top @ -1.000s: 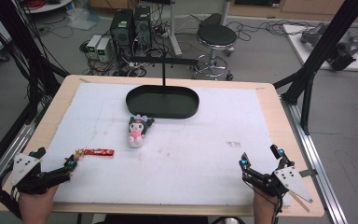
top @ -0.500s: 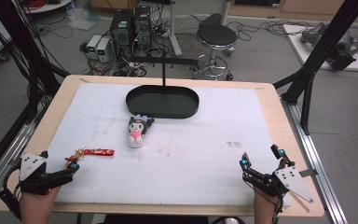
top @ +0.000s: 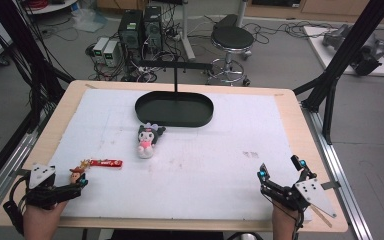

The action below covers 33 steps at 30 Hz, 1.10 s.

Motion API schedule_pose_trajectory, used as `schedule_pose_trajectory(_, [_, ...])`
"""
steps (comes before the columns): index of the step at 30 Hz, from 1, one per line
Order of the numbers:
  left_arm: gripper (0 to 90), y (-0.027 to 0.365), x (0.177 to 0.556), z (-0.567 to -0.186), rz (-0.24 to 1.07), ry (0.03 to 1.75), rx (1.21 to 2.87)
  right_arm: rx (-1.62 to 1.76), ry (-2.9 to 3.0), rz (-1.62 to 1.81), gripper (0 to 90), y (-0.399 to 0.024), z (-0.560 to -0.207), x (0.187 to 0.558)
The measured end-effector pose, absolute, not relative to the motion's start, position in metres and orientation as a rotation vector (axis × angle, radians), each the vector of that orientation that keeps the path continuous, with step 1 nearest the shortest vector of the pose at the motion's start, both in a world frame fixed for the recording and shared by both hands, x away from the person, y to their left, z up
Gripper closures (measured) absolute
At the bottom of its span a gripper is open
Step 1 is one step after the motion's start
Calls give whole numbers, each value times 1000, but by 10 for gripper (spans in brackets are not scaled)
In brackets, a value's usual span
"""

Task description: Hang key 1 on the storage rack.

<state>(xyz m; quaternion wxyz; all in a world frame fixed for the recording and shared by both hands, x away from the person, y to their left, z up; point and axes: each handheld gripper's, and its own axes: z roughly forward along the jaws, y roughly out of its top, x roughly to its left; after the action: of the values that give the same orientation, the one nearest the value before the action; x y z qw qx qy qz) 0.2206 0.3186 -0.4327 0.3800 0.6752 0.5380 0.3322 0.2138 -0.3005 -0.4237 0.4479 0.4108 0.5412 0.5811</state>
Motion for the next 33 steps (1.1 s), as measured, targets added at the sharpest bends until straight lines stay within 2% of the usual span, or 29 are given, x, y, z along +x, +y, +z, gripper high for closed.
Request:
schedule_pose_trajectory(22, [18, 314, 227, -446, 748, 1440, 1829, 1016, 1344, 1437, 16, -300, -424, 214])
schedule_pose_trajectory(26, [75, 313, 227, -448, 724, 1436, 1841, 1015, 1339, 1436, 16, -300, -424, 214])
schedule_pose_trajectory(33, [99, 314, 229, -450, 717, 1451, 1854, 1018, 1335, 1434, 16, -301, -424, 214])
